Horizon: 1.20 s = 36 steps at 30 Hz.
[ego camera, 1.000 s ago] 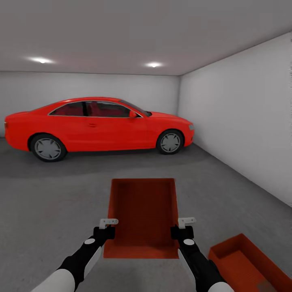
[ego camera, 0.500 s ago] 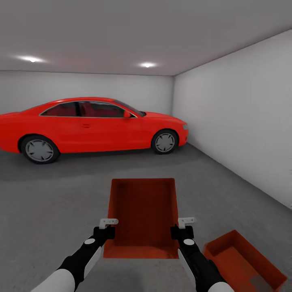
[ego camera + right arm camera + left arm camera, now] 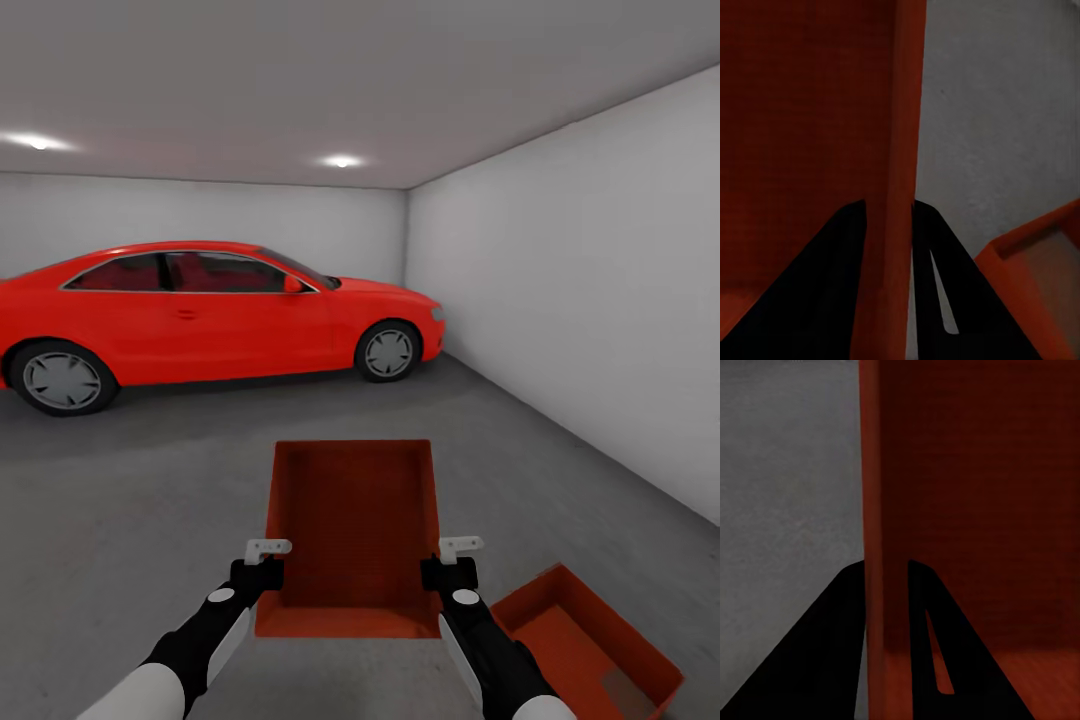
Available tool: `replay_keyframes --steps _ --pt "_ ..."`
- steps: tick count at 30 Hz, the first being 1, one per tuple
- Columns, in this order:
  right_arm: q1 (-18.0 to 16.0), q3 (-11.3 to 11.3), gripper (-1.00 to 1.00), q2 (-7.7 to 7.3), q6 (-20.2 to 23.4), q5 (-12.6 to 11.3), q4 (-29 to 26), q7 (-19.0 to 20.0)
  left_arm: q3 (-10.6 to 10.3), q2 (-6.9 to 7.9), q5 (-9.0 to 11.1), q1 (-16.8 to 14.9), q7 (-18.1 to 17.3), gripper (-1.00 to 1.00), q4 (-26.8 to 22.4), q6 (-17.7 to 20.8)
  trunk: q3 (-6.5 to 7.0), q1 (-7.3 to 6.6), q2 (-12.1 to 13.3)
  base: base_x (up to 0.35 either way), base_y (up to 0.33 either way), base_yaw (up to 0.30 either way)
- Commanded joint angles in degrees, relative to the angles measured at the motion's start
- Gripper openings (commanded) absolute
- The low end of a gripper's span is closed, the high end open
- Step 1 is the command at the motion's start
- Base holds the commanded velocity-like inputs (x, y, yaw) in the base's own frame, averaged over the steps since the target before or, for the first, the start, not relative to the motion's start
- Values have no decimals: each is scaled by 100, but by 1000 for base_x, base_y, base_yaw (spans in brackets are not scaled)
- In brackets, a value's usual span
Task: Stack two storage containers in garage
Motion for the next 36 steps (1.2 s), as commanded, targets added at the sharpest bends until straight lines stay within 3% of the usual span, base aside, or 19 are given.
replay_keyframes --steps 1,8,20,28,36 --pt "-3 300 -100 160 24 79 -156 11 -218 -4 80 -1 -45 -100 27 -9 -7 3 -4 300 0 -12" --pt "-3 300 -100 160 24 78 -156 16 -218 -4 79 -1 -48 -100 27 -9 -7 3 -4 290 0 -45" --pt "-3 300 -100 160 24 79 -156 17 -218 -4 79 -1 -45 -100 25 -9 -7 3 -4 59 0 -225" --pt "-3 300 -100 160 24 79 -156 15 -218 -4 79 -1 -50 -100 27 2 -7 3 -4 271 11 -59" --pt "-3 300 -100 160 24 77 -156 41 -218 -4 84 -1 -50 -100 27 -8 -7 3 -4 64 8 -169"
